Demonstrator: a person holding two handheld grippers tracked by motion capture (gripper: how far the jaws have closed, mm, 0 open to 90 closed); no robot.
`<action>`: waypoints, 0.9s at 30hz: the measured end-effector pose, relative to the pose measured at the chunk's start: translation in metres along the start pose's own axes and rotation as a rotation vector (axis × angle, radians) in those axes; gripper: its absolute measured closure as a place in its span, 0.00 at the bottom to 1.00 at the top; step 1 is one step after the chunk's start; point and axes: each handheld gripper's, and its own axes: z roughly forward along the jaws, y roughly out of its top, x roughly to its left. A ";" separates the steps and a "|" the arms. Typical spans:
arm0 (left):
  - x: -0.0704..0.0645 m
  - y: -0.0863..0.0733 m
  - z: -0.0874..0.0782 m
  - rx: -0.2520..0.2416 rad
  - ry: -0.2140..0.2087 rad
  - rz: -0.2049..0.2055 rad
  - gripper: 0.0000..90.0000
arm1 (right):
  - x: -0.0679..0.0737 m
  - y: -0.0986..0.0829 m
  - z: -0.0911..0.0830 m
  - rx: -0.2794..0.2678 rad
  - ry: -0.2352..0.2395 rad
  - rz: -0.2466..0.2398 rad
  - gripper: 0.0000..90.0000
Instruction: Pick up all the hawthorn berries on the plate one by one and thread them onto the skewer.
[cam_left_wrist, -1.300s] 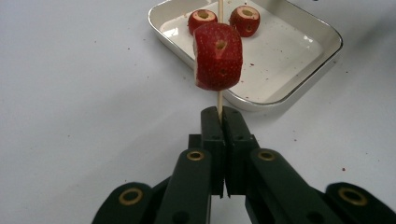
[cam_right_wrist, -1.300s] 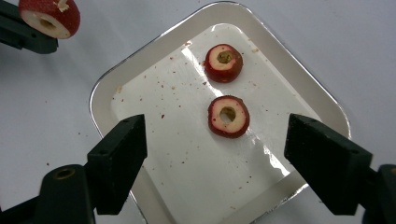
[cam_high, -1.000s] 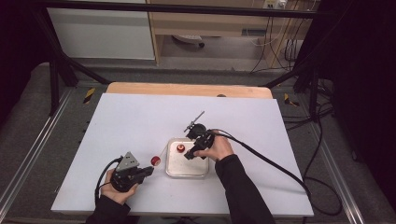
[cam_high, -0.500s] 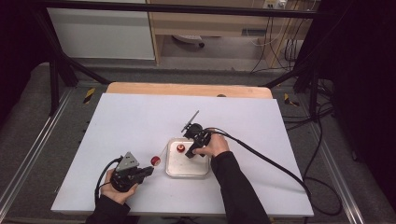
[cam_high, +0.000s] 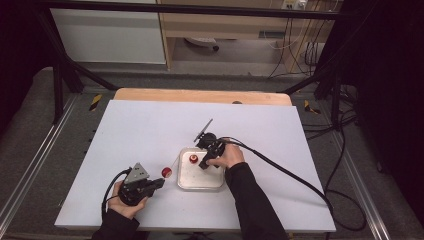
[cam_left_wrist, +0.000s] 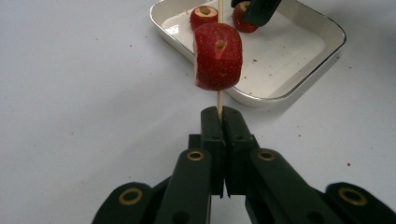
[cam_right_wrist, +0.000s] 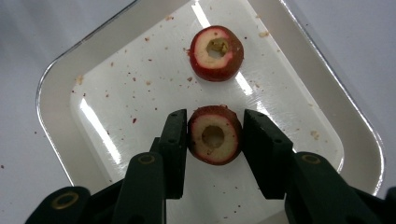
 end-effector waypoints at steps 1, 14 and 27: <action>0.000 0.000 0.000 -0.001 0.001 0.000 0.98 | 0.001 0.000 -0.001 -0.005 -0.002 0.008 0.68; -0.002 0.000 -0.002 -0.013 0.004 0.005 0.98 | 0.012 -0.009 -0.028 -0.162 0.034 0.109 0.69; -0.005 0.001 -0.002 -0.019 0.009 0.010 0.98 | 0.015 -0.046 -0.033 -0.437 0.119 0.253 0.69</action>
